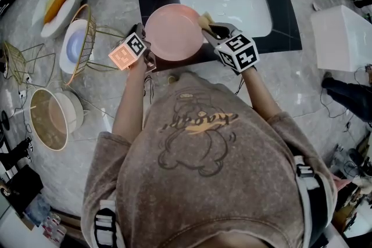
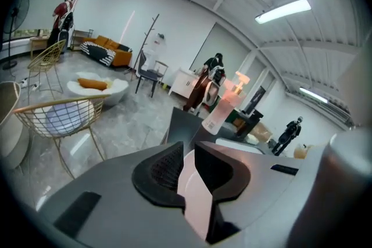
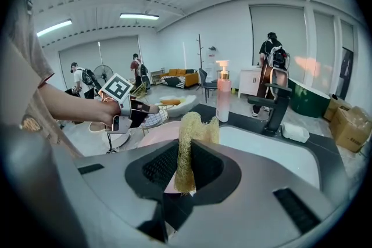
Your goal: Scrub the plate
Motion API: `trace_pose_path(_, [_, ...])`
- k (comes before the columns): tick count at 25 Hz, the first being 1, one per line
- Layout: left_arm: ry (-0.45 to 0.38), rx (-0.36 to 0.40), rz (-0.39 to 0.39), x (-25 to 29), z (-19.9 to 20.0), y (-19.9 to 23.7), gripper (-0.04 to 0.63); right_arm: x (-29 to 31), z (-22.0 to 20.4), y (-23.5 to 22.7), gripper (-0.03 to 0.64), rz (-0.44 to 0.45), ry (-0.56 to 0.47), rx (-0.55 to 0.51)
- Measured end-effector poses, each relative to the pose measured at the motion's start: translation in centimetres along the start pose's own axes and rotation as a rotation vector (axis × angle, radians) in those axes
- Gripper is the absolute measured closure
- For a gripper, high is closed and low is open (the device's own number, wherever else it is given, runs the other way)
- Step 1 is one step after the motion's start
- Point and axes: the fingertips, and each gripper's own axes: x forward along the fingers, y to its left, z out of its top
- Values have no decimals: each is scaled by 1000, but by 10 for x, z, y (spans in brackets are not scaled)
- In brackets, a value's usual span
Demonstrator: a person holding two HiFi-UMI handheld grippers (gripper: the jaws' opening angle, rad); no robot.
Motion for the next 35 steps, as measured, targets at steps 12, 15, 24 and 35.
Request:
trace_pose_path(12, [-179,265,-315,-51,70,-126,545,-17,22,-7,558,-42,-130,87])
trace_pose_path(15, [-213,323,-359,-67,74,-145,545,-25,29,-8,558,-67,-183,108])
trace_pose_path(24, [-347,466,-458,-102,71,-170,546,-43,53,-8,558,-136,-394,106])
trace_pose_path(35, [-335,486,-372,-93,41,-134,577,-44,49,-4,558,-132,-496,130])
